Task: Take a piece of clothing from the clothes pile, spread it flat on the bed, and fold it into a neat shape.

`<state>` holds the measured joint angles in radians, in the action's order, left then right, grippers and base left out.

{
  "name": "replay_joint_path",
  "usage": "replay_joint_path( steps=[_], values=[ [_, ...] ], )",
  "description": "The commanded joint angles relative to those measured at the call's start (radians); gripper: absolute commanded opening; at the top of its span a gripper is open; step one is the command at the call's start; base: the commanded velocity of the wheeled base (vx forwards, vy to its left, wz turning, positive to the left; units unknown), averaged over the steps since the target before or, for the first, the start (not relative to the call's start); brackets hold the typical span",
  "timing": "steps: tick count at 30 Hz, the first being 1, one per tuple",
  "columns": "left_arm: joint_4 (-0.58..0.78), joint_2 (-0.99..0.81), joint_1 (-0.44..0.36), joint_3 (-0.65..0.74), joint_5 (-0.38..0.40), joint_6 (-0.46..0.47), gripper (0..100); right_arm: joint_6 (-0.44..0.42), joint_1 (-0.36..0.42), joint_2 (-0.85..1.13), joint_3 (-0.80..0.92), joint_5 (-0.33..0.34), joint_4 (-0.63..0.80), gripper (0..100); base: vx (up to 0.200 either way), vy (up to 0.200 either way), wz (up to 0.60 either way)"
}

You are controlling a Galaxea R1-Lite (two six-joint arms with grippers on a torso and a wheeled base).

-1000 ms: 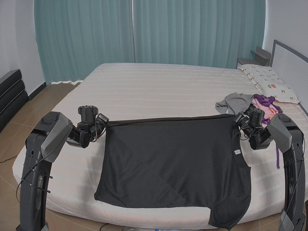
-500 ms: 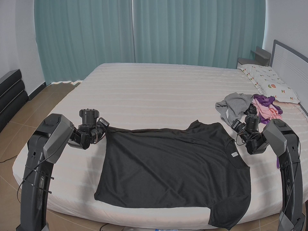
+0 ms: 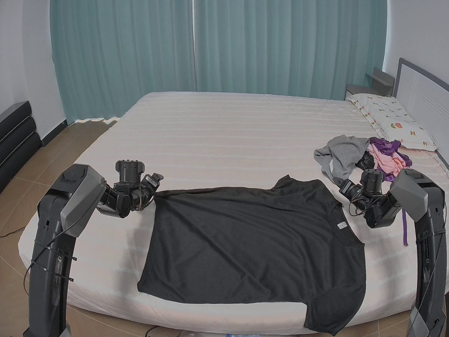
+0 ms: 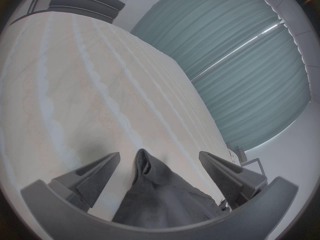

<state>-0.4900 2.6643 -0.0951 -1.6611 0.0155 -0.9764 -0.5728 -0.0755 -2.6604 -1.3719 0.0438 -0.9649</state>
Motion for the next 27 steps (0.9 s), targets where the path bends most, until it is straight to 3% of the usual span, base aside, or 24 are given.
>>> replay_joint_path(
  steps=[1,4,8,9,10,14,23,27],
  values=[
    [-0.033,-0.191,0.026,0.216,0.026,-0.007,100,-0.044,-0.026,0.283,0.304,0.117,-0.009,100,0.000,0.000,0.00],
    [-0.105,-0.296,0.035,0.386,0.058,-0.007,100,-0.073,-0.024,0.398,0.481,0.177,-0.009,100,0.000,0.000,0.00],
    [-0.208,-0.394,0.044,0.550,0.077,-0.007,100,-0.082,-0.015,0.476,0.623,0.180,-0.012,100,0.000,0.000,0.00],
    [-0.268,-0.469,0.044,0.679,0.093,-0.007,100,-0.095,-0.013,0.537,0.725,0.180,-0.021,100,0.000,0.000,0.00],
    [-0.272,-0.474,0.044,0.689,0.095,-0.007,100,-0.095,-0.015,0.540,0.732,0.180,-0.021,100,0.000,0.000,0.00],
    [-0.367,-0.590,0.025,0.940,0.138,-0.007,100,-0.148,-0.023,0.626,0.949,0.202,-0.113,100,0.000,0.000,0.00],
    [-0.403,-0.658,-0.035,1.169,0.147,-0.062,100,-0.196,-0.020,0.596,1.238,0.231,-0.446,100,0.000,0.000,0.00],
    [-0.437,-0.647,-0.028,1.192,0.208,-0.077,100,-0.194,-0.018,0.533,1.301,0.248,-0.555,100,-0.100,0.000,0.00]
  ],
)
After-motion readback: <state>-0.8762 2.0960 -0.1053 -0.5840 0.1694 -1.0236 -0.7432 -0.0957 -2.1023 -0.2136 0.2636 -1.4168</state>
